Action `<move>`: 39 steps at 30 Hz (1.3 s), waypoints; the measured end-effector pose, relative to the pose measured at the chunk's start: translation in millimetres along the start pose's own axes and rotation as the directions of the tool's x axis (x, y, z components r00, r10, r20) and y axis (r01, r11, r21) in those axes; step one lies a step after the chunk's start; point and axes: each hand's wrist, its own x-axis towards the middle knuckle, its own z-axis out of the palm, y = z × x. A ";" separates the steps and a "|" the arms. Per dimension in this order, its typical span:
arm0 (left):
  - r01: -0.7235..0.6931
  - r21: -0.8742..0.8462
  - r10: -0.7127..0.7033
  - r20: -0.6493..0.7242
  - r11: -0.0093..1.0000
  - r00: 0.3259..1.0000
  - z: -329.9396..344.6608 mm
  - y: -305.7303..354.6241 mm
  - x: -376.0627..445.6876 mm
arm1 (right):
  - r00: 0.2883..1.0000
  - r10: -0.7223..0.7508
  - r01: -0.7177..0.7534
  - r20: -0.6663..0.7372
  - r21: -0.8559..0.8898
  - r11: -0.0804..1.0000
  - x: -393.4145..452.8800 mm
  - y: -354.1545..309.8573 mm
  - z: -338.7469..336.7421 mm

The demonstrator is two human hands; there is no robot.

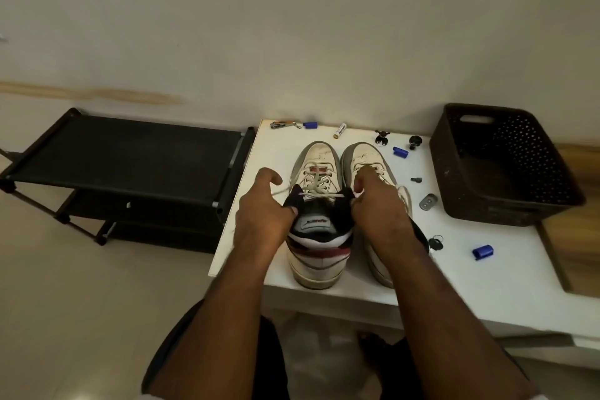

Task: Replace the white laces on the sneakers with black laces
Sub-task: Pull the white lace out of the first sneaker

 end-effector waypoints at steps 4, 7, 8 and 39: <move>-0.130 0.125 0.120 0.081 0.984 0.989 13.2 9.9 -7.0 | 0.999 0.007 -0.012 0.042 0.104 0.994 -7.8 -8.0 2.6; -0.201 0.157 0.199 0.027 0.967 0.980 26.2 20.4 0.0 | 0.998 -0.020 0.010 0.064 0.148 0.989 -4.8 -15.8 9.6; -0.208 0.169 0.208 0.021 0.963 0.978 29.1 23.2 3.3 | 0.998 -0.027 0.020 0.054 0.135 0.991 -2.1 -16.3 12.1; -0.065 -0.885 -0.463 -0.302 0.460 0.833 -15.5 21.8 36.6 | 0.927 0.376 0.023 -0.014 1.000 -0.020 33.0 12.7 -47.7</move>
